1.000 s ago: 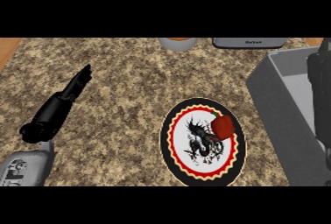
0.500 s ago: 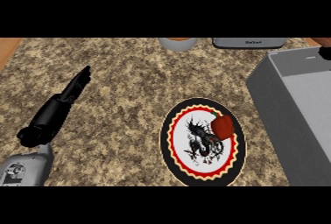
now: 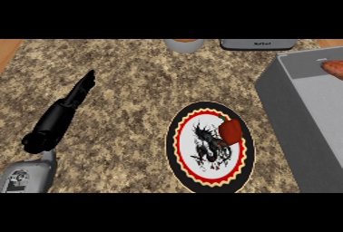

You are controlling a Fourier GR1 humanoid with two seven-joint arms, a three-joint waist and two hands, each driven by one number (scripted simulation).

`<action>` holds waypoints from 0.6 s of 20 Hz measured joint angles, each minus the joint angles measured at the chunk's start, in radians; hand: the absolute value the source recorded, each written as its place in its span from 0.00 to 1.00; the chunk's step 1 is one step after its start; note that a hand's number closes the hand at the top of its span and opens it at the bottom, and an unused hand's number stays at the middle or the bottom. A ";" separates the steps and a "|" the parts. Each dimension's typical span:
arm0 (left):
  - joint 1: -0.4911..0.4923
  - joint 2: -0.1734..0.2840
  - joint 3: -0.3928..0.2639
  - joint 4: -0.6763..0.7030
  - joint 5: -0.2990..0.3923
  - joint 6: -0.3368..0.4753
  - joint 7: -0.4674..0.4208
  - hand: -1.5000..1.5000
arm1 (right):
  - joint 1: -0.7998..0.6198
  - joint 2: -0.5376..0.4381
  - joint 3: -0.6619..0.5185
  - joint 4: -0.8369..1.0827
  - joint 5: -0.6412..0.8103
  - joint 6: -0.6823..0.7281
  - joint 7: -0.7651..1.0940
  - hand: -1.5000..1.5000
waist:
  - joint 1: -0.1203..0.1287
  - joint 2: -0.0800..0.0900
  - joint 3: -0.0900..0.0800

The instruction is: Pick the sweet potato from the plate and place it in the cardboard box

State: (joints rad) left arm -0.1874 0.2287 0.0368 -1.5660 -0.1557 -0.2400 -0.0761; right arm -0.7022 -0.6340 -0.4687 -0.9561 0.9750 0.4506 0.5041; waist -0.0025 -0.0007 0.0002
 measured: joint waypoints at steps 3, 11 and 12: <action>-0.017 -0.007 -0.001 0.005 0.000 -0.002 0.016 0.50 | 0.034 -0.002 -0.008 -0.016 -0.051 0.048 -0.058 0.00 | -0.001 0.000 0.000; -0.012 -0.009 0.007 0.012 0.001 -0.001 0.006 0.50 | 0.018 0.042 -0.181 -0.114 -0.245 -0.106 -0.230 0.00 | -0.008 -0.005 0.002; -0.015 -0.009 0.007 0.014 -0.001 0.001 0.008 0.50 | -0.001 0.055 -0.223 -0.124 -0.282 -0.140 -0.234 0.00 | -0.010 -0.006 0.002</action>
State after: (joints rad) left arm -0.2023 0.2195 0.0436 -1.5520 -0.1569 -0.2393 -0.0679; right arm -0.7034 -0.5789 -0.6922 -1.0800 0.6930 0.3109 0.2701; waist -0.0127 -0.0068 0.0026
